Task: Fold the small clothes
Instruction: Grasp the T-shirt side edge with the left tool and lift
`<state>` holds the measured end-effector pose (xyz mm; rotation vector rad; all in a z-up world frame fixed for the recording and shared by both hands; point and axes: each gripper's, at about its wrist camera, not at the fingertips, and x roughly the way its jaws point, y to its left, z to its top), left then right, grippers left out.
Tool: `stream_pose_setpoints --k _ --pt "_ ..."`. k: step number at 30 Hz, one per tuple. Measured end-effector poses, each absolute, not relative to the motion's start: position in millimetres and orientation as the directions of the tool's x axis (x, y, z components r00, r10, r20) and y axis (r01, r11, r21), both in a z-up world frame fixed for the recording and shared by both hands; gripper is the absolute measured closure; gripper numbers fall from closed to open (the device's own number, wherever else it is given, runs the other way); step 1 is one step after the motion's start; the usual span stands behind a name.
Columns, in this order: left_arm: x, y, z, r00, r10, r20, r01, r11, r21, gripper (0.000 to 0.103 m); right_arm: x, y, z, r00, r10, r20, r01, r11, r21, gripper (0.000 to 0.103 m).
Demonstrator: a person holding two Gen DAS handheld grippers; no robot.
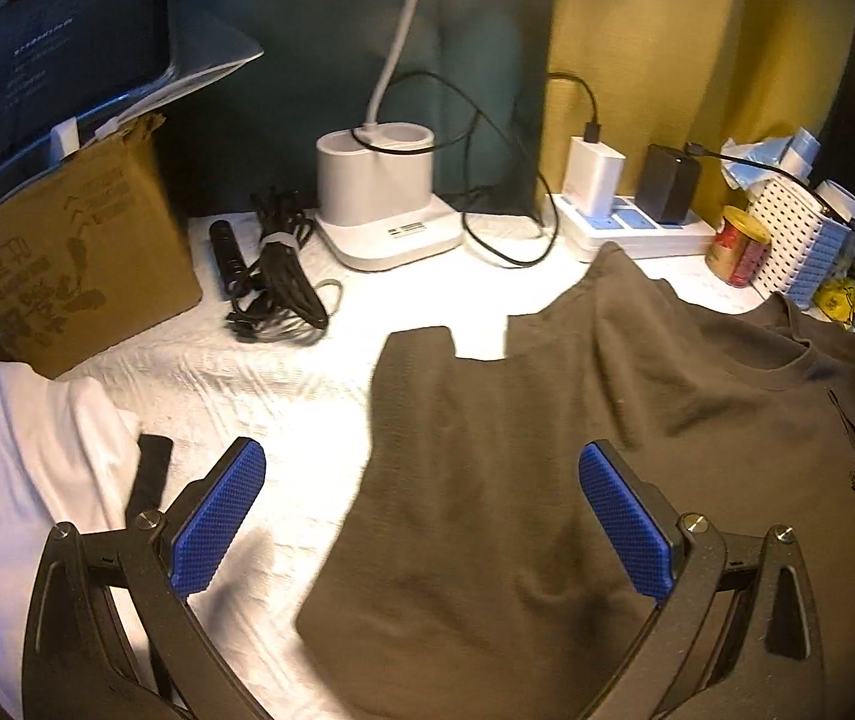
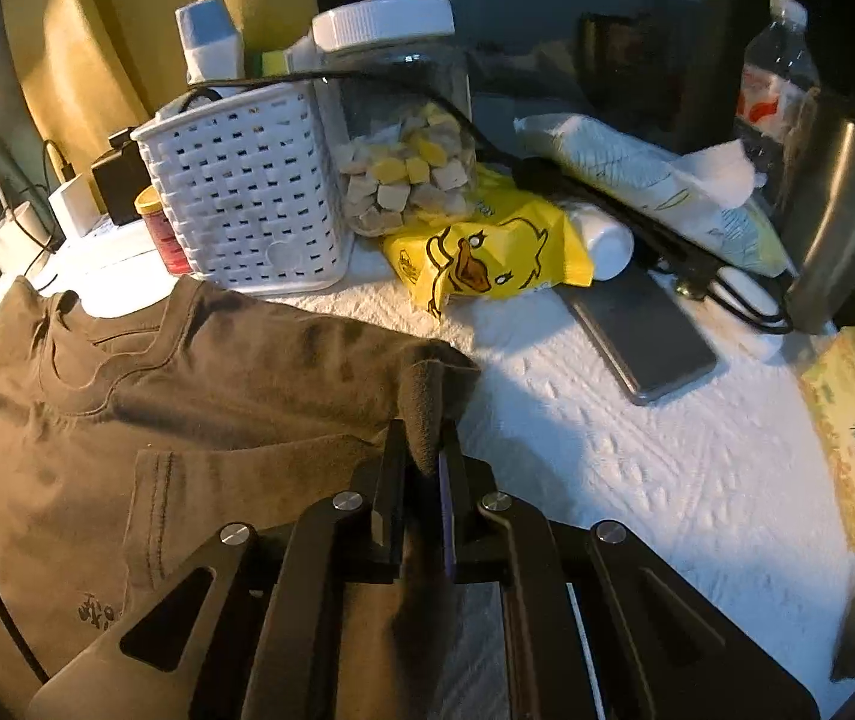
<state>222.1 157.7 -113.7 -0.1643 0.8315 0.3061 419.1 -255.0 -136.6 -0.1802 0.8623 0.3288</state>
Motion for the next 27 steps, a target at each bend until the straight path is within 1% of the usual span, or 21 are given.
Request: stream_pose_setpoints --k 4,6,7,8,9,12,16,18,19,20,21,23,25,27 --pt "225.0 167.5 -117.7 0.616 0.197 -0.763 -0.324 0.946 -0.017 0.001 406.2 -254.6 -122.4 0.634 0.188 -0.750 -0.335 0.941 -0.046 0.067" --pt "227.9 173.4 -124.0 0.602 0.175 -0.779 -0.317 0.948 -0.032 0.002 397.3 -261.2 -113.6 0.646 0.193 -0.739 -0.330 0.943 -0.042 0.066" --pt "229.4 174.9 -126.7 0.597 0.162 -0.786 -0.309 0.950 -0.039 0.004 393.2 -261.7 -109.9 0.652 0.192 -0.734 -0.328 0.944 -0.045 0.066" --pt "231.1 176.0 -129.4 0.595 0.144 -0.791 -0.295 0.954 -0.048 0.010 387.8 -263.4 -105.8 0.657 0.189 -0.730 -0.326 0.944 -0.049 0.066" --pt "233.9 176.4 -132.9 0.586 0.125 -0.800 -0.283 0.957 -0.058 0.012 382.2 -264.8 -101.8 0.661 0.187 -0.727 -0.324 0.945 -0.052 0.066" --pt "238.5 177.1 -140.7 0.581 0.076 -0.810 -0.247 0.965 -0.087 0.012 367.4 -268.4 -92.3 0.669 0.185 -0.720 -0.317 0.947 -0.051 0.066" --pt "238.7 168.8 -143.7 0.581 0.090 -0.809 -0.199 0.979 -0.034 0.014 347.1 -272.3 -83.1 0.674 0.190 -0.713 -0.307 0.951 -0.037 0.066" --pt "237.0 165.5 -143.5 0.587 0.097 -0.804 -0.174 0.985 -0.009 0.032 337.2 -274.7 -80.6 0.675 0.199 -0.710 -0.303 0.953 -0.020 0.066" --pt "236.0 164.9 -142.7 0.590 0.098 -0.802 -0.166 0.986 -0.003 0.038 333.2 -275.4 -80.4 0.675 0.202 -0.710 -0.299 0.954 -0.013 0.066" --pt "234.2 164.7 -140.8 0.597 0.079 -0.798 -0.153 0.988 -0.016 0.059 328.9 -277.0 -80.1 0.674 0.205 -0.710 -0.296 0.955 -0.004 0.066" --pt "233.5 164.6 -139.8 0.598 0.077 -0.798 -0.153 0.988 -0.019 0.076 324.8 -278.6 -80.5 0.672 0.207 -0.711 -0.292 0.957 0.003 0.066" --pt "230.4 163.6 -137.4 0.605 0.076 -0.793 -0.152 0.988 -0.021 0.092 317.9 -280.8 -81.3 0.670 0.210 -0.713 -0.287 0.958 0.012 0.066" --pt "224.5 161.6 -132.0 0.628 0.090 -0.773 -0.162 0.987 -0.017 0.094 312.6 -283.5 -80.6 0.669 0.214 -0.712 -0.286 0.958 0.019 0.066" --pt "220.0 160.3 -126.4 0.649 0.102 -0.754 -0.175 0.984 -0.018 0.100 306.4 -285.3 -78.2 0.672 0.219 -0.708 -0.287 0.958 0.023 0.066"
